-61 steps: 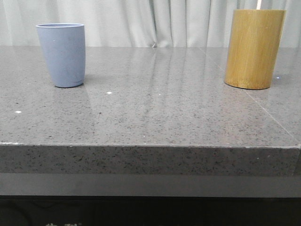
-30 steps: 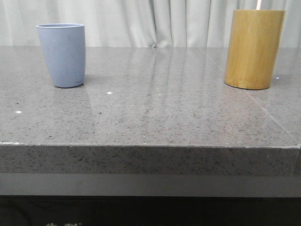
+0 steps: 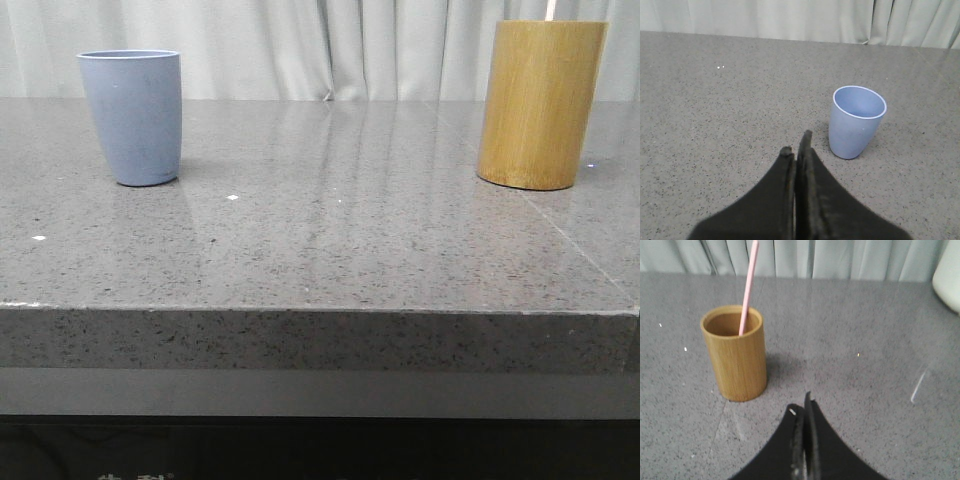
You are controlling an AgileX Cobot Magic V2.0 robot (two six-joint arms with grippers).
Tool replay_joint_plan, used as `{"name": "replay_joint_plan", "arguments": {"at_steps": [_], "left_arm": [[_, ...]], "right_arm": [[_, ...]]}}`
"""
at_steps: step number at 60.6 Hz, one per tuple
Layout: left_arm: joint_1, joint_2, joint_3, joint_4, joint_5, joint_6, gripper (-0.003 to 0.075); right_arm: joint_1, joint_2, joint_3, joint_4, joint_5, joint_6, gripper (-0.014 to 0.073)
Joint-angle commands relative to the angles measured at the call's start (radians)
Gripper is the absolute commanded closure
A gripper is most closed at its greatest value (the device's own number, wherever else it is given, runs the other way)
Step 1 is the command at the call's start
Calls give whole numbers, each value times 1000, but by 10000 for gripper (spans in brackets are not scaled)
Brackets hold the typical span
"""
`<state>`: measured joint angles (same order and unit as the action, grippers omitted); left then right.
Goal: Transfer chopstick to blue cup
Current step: 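Move the left gripper toward the light blue cup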
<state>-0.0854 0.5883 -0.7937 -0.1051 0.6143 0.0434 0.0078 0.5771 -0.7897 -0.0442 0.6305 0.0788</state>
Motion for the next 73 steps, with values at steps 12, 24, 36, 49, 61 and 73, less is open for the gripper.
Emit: {"name": "replay_joint_plan", "arguments": {"at_steps": [12,24,36,49,61,73], "left_arm": [[2,80,-28,-15,-71,-2,739],[2,123,-28,-15,-71,-2,660],[0,168,-43,-34,-73,-2,234],[-73,265,-126,-36,-68,27,207],[-135,413,-263,-4,-19,27,247],[-140,592,-447,6,101,27,272]], "right_arm": [[-6,84,-34,-13,15,-4,661],[-2,86,-34,25,36,-51,550],[-2,86,-34,134,45,-137,139],[-2,86,-34,207,57,-192,44],[-2,86,-34,212,58,-199,44],[-2,86,-34,212,58,-199,44]]}}
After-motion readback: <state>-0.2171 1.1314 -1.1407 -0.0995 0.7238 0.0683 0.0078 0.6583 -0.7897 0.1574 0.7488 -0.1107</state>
